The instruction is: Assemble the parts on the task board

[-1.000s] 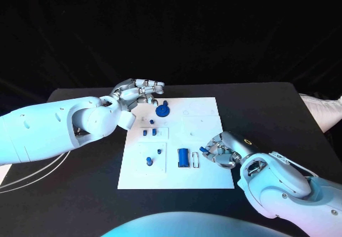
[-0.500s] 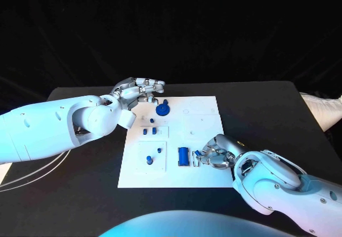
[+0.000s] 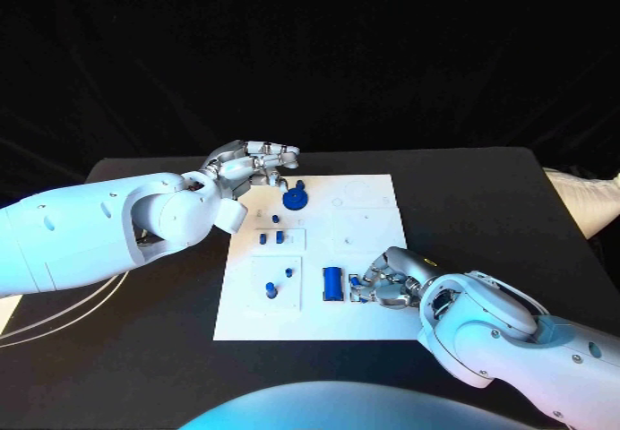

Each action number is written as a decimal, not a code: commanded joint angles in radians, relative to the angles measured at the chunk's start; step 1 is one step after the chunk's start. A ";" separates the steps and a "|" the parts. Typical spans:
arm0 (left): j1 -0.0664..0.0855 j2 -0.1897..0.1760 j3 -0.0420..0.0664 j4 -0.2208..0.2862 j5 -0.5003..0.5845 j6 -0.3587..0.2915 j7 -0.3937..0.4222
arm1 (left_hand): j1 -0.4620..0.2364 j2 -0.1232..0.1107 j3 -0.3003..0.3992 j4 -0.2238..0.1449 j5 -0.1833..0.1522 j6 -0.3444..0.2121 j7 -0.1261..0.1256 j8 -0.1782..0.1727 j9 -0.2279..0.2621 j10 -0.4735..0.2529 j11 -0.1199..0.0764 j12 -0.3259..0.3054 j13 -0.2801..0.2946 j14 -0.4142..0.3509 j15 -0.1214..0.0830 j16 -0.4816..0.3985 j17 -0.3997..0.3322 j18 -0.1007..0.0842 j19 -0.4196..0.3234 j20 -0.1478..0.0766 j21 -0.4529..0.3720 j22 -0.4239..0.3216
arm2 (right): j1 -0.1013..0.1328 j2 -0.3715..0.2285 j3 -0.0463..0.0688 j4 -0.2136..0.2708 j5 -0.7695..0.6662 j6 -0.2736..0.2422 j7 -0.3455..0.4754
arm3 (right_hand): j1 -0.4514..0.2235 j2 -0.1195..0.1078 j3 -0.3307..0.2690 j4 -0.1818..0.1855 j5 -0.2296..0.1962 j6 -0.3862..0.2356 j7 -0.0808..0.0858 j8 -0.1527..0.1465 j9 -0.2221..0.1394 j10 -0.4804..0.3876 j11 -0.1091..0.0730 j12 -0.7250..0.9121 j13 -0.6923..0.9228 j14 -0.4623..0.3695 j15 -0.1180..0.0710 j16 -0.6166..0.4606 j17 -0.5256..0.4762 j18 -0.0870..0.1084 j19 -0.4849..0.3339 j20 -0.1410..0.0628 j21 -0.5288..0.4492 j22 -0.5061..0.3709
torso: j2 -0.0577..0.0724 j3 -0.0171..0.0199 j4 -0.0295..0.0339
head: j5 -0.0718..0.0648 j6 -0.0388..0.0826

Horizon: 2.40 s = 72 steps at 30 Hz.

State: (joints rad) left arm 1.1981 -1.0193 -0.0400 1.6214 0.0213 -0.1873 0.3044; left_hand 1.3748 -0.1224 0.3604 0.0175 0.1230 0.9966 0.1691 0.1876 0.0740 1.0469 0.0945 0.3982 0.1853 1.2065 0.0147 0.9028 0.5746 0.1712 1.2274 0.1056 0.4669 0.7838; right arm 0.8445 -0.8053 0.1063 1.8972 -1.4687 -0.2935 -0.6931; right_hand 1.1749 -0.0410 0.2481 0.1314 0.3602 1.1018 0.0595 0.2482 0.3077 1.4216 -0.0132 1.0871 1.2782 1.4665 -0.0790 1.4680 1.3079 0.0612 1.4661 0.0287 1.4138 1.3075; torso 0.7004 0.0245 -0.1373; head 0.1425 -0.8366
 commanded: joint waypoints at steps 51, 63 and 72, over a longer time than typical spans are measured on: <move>0.000 -0.005 0.000 0.006 -0.005 0.022 0.002 | 0.003 0.009 -0.007 -0.001 0.004 -0.007 0.002 0.004 0.000 -0.004 0.000 0.003 0.002 -0.008 -0.002 0.005 -0.002 0.010 -0.001 0.005 -0.004 -0.001 | -0.004 -0.032 0.000 0.015 -0.065 0.038 0.053 | 0.038 -0.009 -0.184 0.037 -0.236 0.002 -0.014 0.055 0.088 0.013 -0.016 -0.002 0.016 0.079 -0.016 0.005 0.137 -0.008 0.016 -0.018 0.001 0.018 | -0.001 0.0018 -0.0023 | 0.003 -0.002; 0.000 -0.001 0.000 0.003 -0.005 0.024 0.002 | 0.003 0.009 -0.007 -0.001 0.004 -0.007 0.002 0.004 0.000 -0.004 0.000 0.003 0.002 -0.008 -0.002 0.005 -0.002 0.010 -0.001 0.005 -0.004 -0.001 | -0.007 -0.005 -0.001 -0.026 -0.122 0.034 0.046 | 0.090 0.004 -0.175 -0.003 -0.276 0.000 -0.013 0.058 0.094 0.012 -0.016 -0.004 0.017 0.079 -0.015 0.005 0.138 -0.008 0.017 -0.017 0.002 0.020 | 0.000 0.0013 0.0014 | -0.003 0.002; 0.000 0.000 0.000 0.002 -0.005 0.024 0.003 | 0.003 0.009 -0.007 -0.001 0.004 -0.007 0.002 0.004 0.000 -0.004 0.000 0.003 0.002 -0.008 -0.002 0.005 -0.002 0.010 -0.001 0.005 -0.004 -0.001 | -0.009 0.011 -0.004 -0.050 -0.155 0.050 0.029 | 0.090 0.008 -0.175 -0.004 -0.277 0.001 -0.014 0.059 0.095 0.014 -0.016 0.001 0.020 0.079 -0.015 0.006 0.139 -0.009 0.017 -0.017 0.003 0.022 | 0.000 0.0002 -0.0003 | 0.000 0.001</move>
State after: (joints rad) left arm 1.1982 -1.0216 -0.0400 1.6229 0.0206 -0.1836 0.3005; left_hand 1.3748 -0.1224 0.3604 0.0174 0.1230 0.9966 0.1691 0.1876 0.0740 1.0469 0.0946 0.3981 0.1856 1.2065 0.0147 0.9028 0.5741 0.1711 1.2274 0.1056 0.4672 0.7839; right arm 0.8374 -0.7944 0.1041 1.8543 -1.5842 -0.2653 -0.6523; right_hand 1.2623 -0.0411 0.0742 0.1332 0.0862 1.1091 0.0443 0.3015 0.4015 1.4355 -0.0271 1.0819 1.2961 1.4666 -0.0858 1.4718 1.3073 0.0611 1.4660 0.0145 1.4136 1.3075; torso 0.7006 0.0256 -0.1369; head 0.1416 -0.8354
